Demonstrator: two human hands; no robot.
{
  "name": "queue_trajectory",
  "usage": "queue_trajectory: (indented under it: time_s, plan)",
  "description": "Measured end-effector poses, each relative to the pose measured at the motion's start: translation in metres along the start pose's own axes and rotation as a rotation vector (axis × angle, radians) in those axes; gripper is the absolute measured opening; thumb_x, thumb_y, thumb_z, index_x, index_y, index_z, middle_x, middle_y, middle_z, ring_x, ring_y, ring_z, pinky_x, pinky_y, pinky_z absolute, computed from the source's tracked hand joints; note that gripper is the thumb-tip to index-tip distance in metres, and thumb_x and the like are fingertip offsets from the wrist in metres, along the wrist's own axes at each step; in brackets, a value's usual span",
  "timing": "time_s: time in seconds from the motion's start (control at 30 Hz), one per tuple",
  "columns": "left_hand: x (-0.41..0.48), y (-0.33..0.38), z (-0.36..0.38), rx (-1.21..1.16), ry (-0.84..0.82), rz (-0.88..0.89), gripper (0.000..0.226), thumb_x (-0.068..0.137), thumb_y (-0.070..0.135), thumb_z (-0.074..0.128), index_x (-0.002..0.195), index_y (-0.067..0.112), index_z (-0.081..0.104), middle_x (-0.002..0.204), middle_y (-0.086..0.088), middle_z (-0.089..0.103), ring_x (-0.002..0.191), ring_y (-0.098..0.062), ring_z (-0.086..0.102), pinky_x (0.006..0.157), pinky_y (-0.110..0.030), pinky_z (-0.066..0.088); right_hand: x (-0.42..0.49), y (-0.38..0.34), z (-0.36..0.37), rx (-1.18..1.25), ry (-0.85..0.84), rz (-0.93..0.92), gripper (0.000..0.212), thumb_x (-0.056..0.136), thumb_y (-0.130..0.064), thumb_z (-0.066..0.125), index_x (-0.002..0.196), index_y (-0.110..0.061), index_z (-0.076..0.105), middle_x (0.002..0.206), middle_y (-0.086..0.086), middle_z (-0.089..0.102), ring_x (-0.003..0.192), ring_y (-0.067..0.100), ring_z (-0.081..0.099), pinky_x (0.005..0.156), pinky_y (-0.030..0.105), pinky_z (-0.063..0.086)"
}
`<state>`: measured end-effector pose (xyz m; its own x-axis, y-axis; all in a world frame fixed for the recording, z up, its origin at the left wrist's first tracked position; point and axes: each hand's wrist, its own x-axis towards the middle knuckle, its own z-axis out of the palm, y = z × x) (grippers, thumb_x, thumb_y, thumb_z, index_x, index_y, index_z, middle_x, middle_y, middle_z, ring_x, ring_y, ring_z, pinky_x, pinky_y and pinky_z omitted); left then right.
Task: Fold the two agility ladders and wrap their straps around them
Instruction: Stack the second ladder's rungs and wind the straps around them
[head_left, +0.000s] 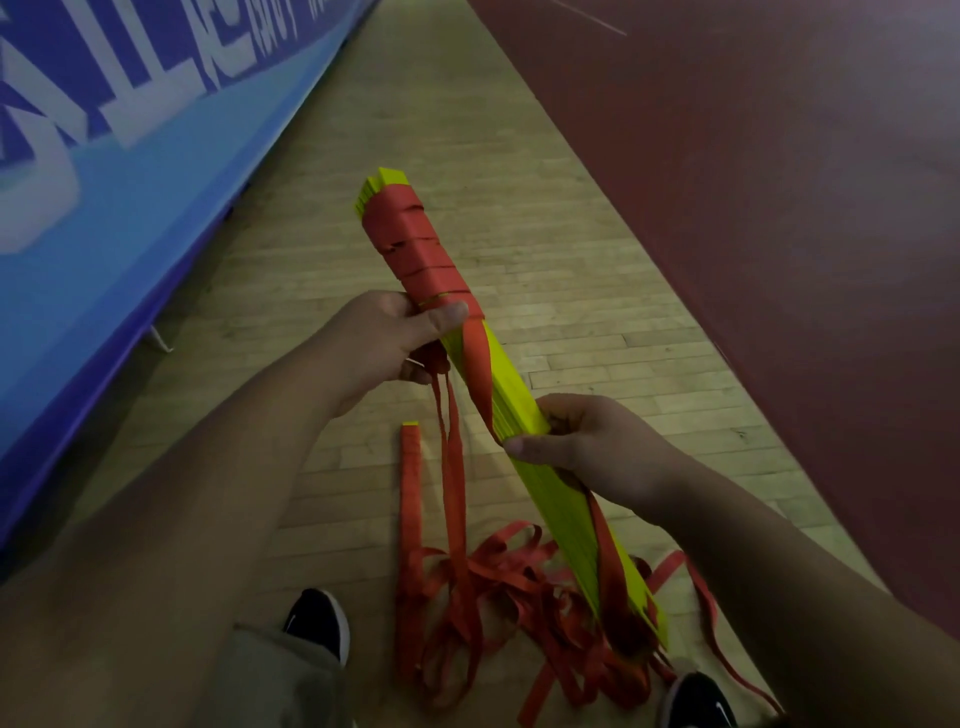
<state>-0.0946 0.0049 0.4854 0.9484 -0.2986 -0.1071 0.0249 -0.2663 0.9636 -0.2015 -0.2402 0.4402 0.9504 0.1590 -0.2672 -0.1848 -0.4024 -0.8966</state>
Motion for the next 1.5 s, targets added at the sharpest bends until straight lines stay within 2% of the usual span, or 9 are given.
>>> queue_trajectory:
  time_s: [0.1,0.23,0.4,0.67,0.83,1.0,1.1,1.23,1.5]
  plan:
    - [0.001,0.0,-0.006,-0.037,0.028,0.013,0.034,0.097,0.04,0.075,0.105,0.006,0.078,0.086,-0.006,0.079,0.072,-0.016,0.072,0.066,-0.031,0.058,0.0,-0.002,0.003,-0.021,-0.004,-0.021,0.021,0.095,-0.04,0.086,0.089,-0.024,0.074,0.067,-0.013,0.063,0.06,0.004,0.062,0.062,0.029,0.048]
    - [0.001,-0.001,-0.006,-0.05,0.04,0.025,0.039,0.089,0.046,0.077,0.099,0.008,0.078,0.081,-0.004,0.078,0.069,-0.015,0.071,0.064,-0.03,0.056,-0.002,-0.002,0.009,-0.041,0.004,-0.032,0.024,0.095,-0.045,0.085,0.092,-0.023,0.075,0.071,-0.01,0.066,0.065,0.007,0.066,0.066,0.034,0.051]
    - [0.003,-0.003,-0.006,0.187,0.061,0.014,0.042,0.102,0.05,0.071,0.104,0.009,0.079,0.084,-0.015,0.078,0.073,-0.018,0.074,0.066,-0.036,0.062,-0.003,0.0,0.014,-0.128,0.114,-0.022,0.021,0.094,-0.047,0.086,0.096,-0.028,0.076,0.08,-0.006,0.075,0.069,0.007,0.072,0.066,0.032,0.057]
    - [0.004,-0.011,-0.002,0.084,0.041,-0.173,0.049,0.097,0.056,0.074,0.108,0.008,0.079,0.082,-0.005,0.074,0.075,-0.017,0.075,0.067,-0.035,0.061,0.0,0.003,0.02,-0.259,0.201,0.038,0.034,0.089,-0.054,0.087,0.097,-0.023,0.074,0.09,0.002,0.076,0.082,0.02,0.075,0.081,0.051,0.065]
    - [0.001,-0.008,-0.004,0.085,0.026,-0.284,0.052,0.095,0.055,0.077,0.113,0.007,0.077,0.081,-0.007,0.079,0.067,-0.012,0.076,0.057,-0.026,0.057,0.004,0.003,0.023,-0.407,0.264,0.039,0.037,0.088,-0.058,0.086,0.096,-0.025,0.07,0.087,-0.002,0.071,0.081,0.018,0.07,0.078,0.048,0.063]
    - [-0.001,-0.008,0.001,0.074,0.029,-0.317,0.049,0.098,0.049,0.077,0.119,0.004,0.077,0.09,-0.006,0.081,0.079,-0.015,0.081,0.064,-0.029,0.06,0.004,0.005,0.028,-0.471,0.285,0.068,0.04,0.088,-0.064,0.083,0.099,-0.03,0.064,0.089,-0.006,0.069,0.082,0.016,0.068,0.079,0.049,0.064]
    - [-0.003,-0.008,0.005,0.078,0.005,-0.325,0.045,0.102,0.047,0.074,0.117,0.005,0.076,0.094,-0.004,0.082,0.085,-0.022,0.084,0.066,-0.033,0.065,0.003,0.005,0.029,-0.474,0.255,0.079,0.043,0.089,-0.064,0.082,0.108,-0.03,0.064,0.093,-0.007,0.068,0.085,0.017,0.069,0.081,0.049,0.065]
    - [-0.008,-0.004,0.004,0.133,-0.08,-0.341,0.042,0.106,0.047,0.066,0.115,0.007,0.076,0.087,-0.001,0.08,0.088,-0.024,0.084,0.064,-0.033,0.063,0.001,0.006,0.029,-0.473,0.23,0.096,0.049,0.087,-0.064,0.084,0.113,-0.029,0.062,0.098,-0.007,0.068,0.088,0.017,0.069,0.083,0.05,0.065]
    - [-0.01,-0.002,0.01,0.212,-0.079,-0.341,0.049,0.112,0.051,0.054,0.113,0.005,0.073,0.083,-0.009,0.08,0.075,-0.019,0.08,0.059,-0.03,0.056,0.0,0.007,0.031,-0.496,0.263,0.084,0.05,0.084,-0.059,0.09,0.101,-0.029,0.053,0.093,-0.006,0.065,0.083,0.017,0.065,0.08,0.053,0.062]
